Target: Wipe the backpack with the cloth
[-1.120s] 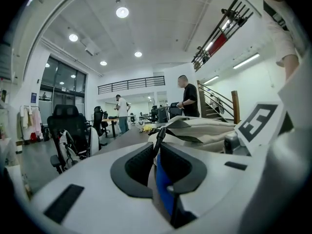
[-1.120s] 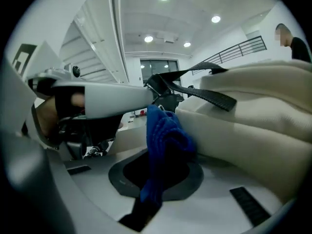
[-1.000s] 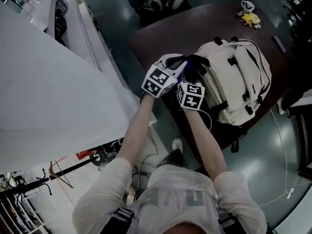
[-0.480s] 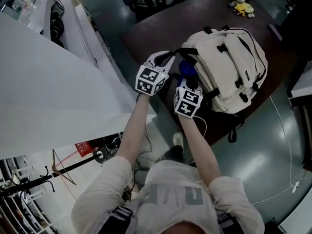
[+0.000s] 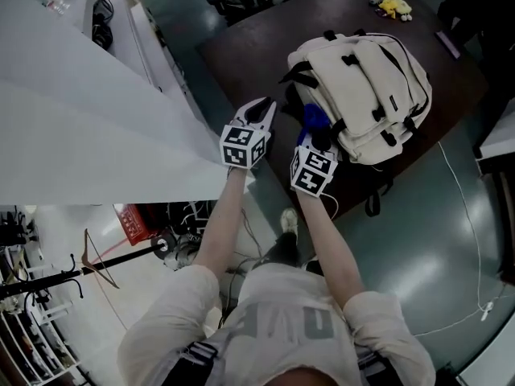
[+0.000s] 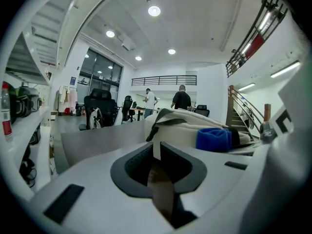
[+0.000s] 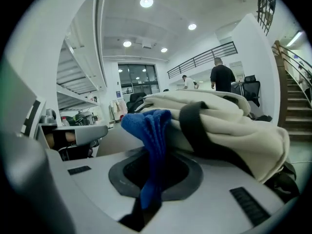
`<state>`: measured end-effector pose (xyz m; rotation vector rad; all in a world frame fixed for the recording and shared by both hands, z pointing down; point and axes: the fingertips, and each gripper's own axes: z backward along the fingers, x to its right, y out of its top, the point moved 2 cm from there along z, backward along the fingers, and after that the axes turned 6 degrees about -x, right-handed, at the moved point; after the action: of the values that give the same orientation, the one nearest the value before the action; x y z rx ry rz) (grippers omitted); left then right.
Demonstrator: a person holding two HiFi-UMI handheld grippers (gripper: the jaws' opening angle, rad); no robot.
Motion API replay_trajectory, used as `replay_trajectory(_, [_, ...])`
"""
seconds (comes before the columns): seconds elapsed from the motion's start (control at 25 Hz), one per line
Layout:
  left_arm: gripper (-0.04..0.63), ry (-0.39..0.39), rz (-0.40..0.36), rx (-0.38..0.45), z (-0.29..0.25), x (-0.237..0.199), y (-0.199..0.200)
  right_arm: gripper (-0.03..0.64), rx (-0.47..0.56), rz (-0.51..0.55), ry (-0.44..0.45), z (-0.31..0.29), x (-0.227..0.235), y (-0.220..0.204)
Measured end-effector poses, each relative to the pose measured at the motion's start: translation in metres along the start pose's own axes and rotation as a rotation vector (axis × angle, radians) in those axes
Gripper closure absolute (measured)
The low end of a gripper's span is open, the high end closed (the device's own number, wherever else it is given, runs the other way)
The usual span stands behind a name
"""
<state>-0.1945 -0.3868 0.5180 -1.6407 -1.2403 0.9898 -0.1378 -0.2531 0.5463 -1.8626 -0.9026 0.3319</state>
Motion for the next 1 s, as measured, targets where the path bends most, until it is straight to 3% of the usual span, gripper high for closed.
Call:
replay_trajectory(0.52, [0.552, 0.11, -0.014, -0.012, 0.076, 0.058, -0.028, 0.578, -0.045, 0.051, -0.005, 0.057, 0.068, -0.048])
replay_trajectory(1.0, [0.552, 0.149, 0.001, 0.011, 0.111, 0.118, -0.045, 0.578, -0.034, 0.073, -0.031, 0.091, 0.135, -0.05])
